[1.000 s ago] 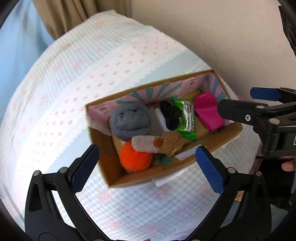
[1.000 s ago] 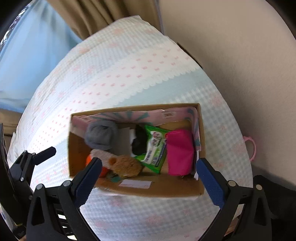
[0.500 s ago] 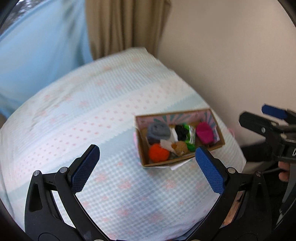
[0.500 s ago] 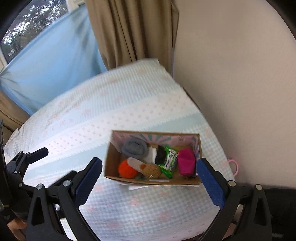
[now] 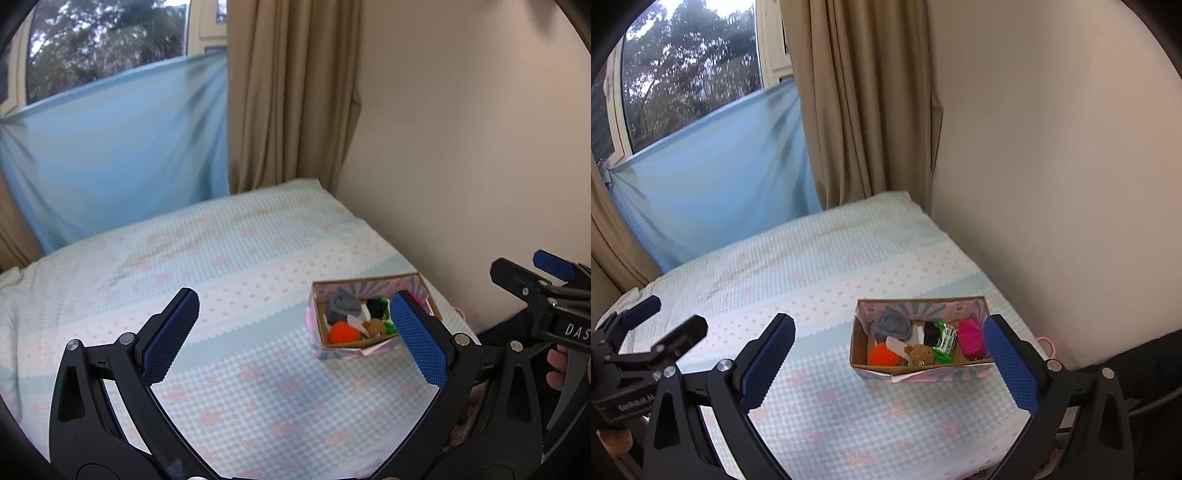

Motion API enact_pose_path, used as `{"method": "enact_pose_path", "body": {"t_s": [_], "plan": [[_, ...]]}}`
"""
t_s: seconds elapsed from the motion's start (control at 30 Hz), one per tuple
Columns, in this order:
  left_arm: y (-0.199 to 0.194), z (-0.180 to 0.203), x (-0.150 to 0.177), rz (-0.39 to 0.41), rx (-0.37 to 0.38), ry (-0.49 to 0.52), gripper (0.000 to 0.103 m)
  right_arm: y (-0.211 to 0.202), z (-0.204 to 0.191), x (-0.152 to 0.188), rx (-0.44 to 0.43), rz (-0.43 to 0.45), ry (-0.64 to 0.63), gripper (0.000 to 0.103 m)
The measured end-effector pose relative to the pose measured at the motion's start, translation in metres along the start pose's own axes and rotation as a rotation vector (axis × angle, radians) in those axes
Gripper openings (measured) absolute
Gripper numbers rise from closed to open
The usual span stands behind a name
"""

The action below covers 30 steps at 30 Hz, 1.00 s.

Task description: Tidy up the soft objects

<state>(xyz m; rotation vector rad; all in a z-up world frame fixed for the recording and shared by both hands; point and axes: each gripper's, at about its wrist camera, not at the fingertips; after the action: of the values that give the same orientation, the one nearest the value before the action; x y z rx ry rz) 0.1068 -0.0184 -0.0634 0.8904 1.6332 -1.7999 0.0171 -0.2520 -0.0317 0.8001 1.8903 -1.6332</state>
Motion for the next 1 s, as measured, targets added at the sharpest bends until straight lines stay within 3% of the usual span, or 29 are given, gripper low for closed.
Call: {"method": "enact_pose_path", "body": {"t_s": [0.4, 1.0], "plan": [[-0.061, -0.016, 0.004, 0.134, -0.033, 0.015, 0.103, -0.049, -0.018, 0.008, 0.042, 0.161, -0.001, 0.101], [-0.067, -0.006, -0.002, 0.199, -0.061, 0.029, 0.103, -0.052, -0.017, 0.003, 0.053, 0.182, -0.008, 0.101]]}}
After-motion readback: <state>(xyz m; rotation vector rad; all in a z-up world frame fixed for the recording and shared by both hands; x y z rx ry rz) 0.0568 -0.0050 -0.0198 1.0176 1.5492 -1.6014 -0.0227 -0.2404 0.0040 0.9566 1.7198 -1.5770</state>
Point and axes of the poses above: each gripper's, at about its wrist camera, not at the fingertips, and y roughly the way its jaws point, z to its right, x to its underside, and after that the axes turned 4 degrees about -x, right-handed
